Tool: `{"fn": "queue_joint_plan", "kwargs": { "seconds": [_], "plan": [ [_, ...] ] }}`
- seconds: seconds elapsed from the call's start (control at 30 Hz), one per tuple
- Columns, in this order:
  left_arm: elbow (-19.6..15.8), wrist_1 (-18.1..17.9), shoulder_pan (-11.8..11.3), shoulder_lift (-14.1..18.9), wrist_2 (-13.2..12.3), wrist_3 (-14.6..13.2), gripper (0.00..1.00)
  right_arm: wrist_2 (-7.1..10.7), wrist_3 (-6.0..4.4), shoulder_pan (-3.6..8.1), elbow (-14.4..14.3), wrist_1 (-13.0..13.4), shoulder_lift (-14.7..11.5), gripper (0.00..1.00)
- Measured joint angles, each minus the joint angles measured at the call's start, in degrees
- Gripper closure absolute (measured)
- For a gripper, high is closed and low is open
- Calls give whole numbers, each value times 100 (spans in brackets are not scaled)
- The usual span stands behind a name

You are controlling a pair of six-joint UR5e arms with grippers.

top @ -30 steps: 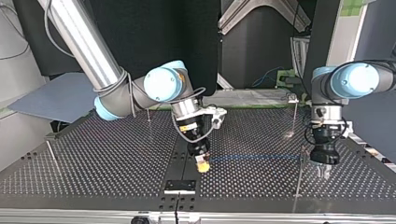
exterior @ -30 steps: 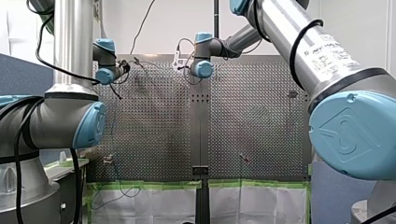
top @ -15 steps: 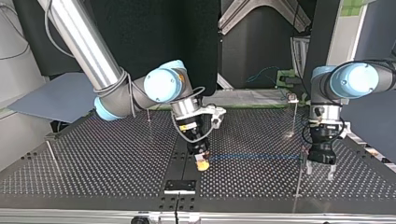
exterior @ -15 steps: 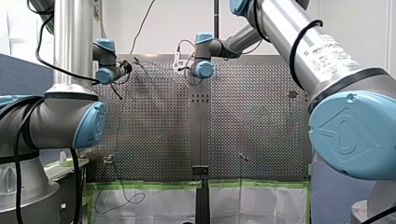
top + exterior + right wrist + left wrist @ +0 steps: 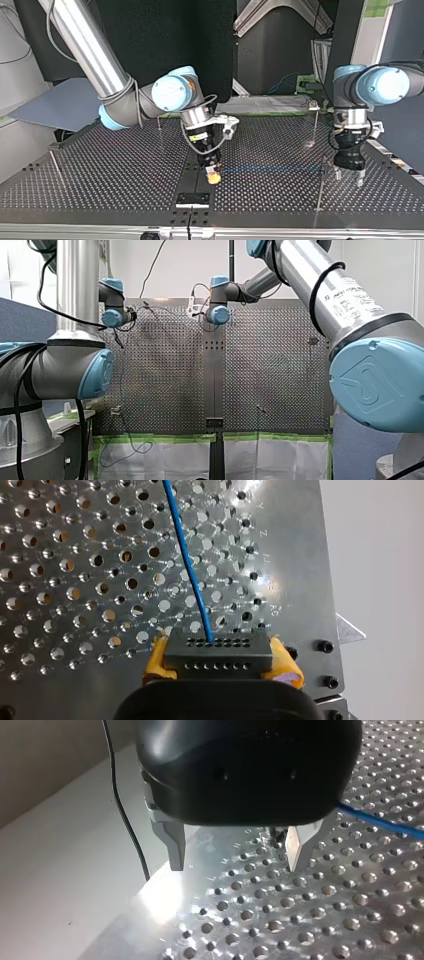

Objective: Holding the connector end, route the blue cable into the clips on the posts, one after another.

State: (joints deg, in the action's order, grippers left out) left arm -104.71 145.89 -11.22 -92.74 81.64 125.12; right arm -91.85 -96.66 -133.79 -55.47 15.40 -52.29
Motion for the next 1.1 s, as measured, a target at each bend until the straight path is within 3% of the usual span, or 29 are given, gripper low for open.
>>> {"fn": "queue_joint_plan", "kwargs": {
  "seconds": [0.23,0.5,0.8,1.1],
  "plan": [
    [0,366,6,306,-14,-365,0,-1,3,22,-1,6,10,100],
    [-5,770,112,383,-100,-741,0,5,12,24,-2,-1,15,100],
    [-284,1277,290,438,165,-1024,0,8,27,3,-1,-31,15,100],
    [-317,1743,383,688,400,-1059,0,8,31,-6,-1,-47,13,100]
  ]
}}
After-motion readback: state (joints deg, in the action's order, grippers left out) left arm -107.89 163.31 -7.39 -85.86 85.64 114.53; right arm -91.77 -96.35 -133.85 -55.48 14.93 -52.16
